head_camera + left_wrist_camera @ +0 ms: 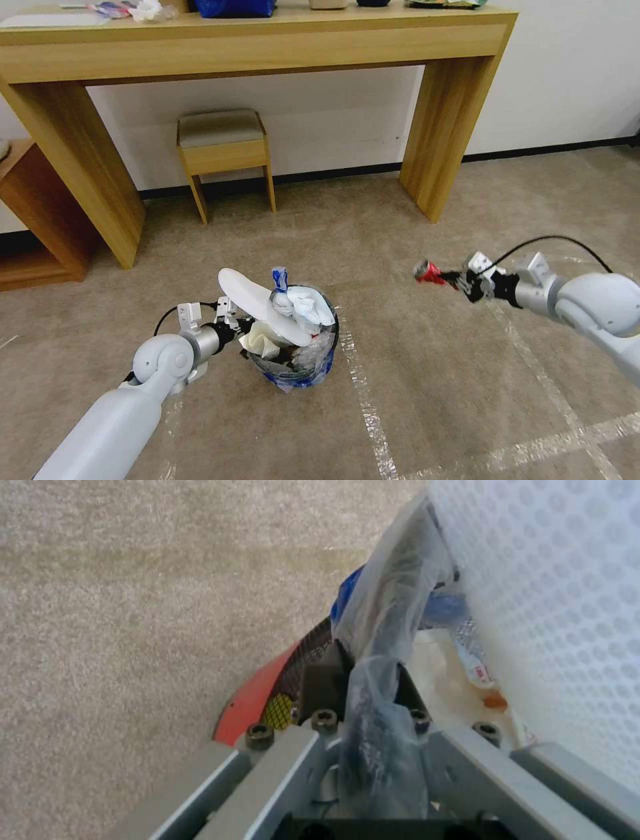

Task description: Pick up the trash bin and place the garbage on the floor into it.

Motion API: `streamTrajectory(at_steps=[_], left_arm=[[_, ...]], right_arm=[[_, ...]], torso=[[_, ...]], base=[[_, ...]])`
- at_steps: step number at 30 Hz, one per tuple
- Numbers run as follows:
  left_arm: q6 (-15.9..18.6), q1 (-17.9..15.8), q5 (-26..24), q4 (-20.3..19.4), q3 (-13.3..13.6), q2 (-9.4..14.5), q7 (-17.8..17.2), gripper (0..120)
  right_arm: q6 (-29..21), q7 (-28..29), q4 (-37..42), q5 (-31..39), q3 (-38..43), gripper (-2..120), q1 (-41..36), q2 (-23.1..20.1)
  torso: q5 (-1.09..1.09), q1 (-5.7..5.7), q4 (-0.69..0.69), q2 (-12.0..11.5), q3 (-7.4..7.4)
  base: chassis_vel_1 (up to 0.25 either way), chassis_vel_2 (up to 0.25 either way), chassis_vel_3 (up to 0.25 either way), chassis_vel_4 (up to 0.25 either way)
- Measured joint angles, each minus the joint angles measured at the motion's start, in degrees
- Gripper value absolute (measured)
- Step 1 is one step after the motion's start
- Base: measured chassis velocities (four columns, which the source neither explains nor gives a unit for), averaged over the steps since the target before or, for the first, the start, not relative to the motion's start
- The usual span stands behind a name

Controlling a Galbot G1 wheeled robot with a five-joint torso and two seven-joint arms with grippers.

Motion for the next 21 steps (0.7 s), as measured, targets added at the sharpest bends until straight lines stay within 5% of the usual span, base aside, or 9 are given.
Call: streamTrajectory(at_steps=[9,16,21], left_arm=[[0.4,0.4,0.5,-0.4,0.1,0.3,-0.1,1],[0.4,0.4,0.9,-0.2,0.3,0.0,-0.1,1],[0.4,0.1,0.8,-0.3,0.4,0.0,-0.1,1]], right_arm=[[0.2,5.3,8.6,16.3,-2.2,0,4.2,1.9],[0.9,7.2,9.7,19.9,-7.3,0,8.9,4.5],[2.7,8.0,8.2,22.8,-17.9,0,17.3,9.4]], torso=[[-0.01,0.00,0.00,0.0,0.00],[-0.01,0.00,-0.01,0.0,0.00],[0.00,0.00,-0.01,0.0,0.01]], base=[[0.000,0.000,0.000,0.000],[0.000,0.000,0.000,0.000],[0.000,0.000,0.000,0.000]])
